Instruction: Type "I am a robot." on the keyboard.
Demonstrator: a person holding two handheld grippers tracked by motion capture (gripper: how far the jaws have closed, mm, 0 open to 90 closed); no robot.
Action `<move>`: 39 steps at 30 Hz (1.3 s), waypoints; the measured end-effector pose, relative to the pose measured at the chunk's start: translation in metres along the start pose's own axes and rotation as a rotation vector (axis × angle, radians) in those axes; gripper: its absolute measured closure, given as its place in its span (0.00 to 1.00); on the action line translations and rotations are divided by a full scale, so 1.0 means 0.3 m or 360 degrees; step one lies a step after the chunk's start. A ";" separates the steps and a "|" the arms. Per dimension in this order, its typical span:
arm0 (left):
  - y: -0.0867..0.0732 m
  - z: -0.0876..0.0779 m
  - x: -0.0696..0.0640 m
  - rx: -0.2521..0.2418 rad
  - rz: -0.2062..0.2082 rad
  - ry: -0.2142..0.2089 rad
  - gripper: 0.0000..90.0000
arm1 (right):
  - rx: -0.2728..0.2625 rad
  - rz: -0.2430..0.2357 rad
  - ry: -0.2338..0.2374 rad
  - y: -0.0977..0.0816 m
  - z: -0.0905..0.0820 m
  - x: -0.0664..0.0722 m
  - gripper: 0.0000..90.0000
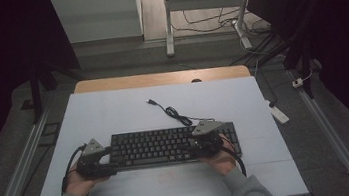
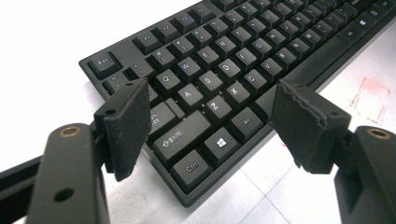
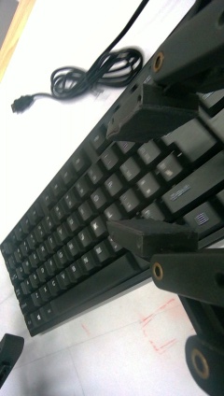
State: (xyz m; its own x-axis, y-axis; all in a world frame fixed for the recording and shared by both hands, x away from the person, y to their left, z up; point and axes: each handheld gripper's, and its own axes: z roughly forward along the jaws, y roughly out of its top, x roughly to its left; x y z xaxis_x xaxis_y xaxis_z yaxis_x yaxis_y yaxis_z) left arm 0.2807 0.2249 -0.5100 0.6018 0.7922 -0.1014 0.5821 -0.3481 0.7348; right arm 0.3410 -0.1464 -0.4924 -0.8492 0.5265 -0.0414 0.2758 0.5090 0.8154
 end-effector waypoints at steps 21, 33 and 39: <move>-0.005 -0.005 -0.010 -0.0014 -0.0010 0.0011 0.31 | -0.0055 0.0072 -0.0197 -0.165 -0.234 -0.068 0.50; -0.031 -0.018 -0.024 -0.0014 0.0001 0.0008 0.31 | -0.0055 0.0107 -0.0269 -0.291 -0.345 -0.102 0.48; -0.031 -0.018 -0.029 -0.0017 0.0013 0.0003 0.31 | -0.0047 0.0096 -0.0253 -0.286 -0.341 -0.100 0.48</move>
State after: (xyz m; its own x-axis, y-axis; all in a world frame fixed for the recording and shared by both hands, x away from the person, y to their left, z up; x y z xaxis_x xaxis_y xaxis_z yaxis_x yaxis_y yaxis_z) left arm 0.2673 0.2239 -0.5124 0.6055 0.7903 -0.0940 0.5711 -0.3491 0.7429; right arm 0.2968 -0.2756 -0.5022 -0.7488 0.6579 -0.0806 0.3090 0.4541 0.8357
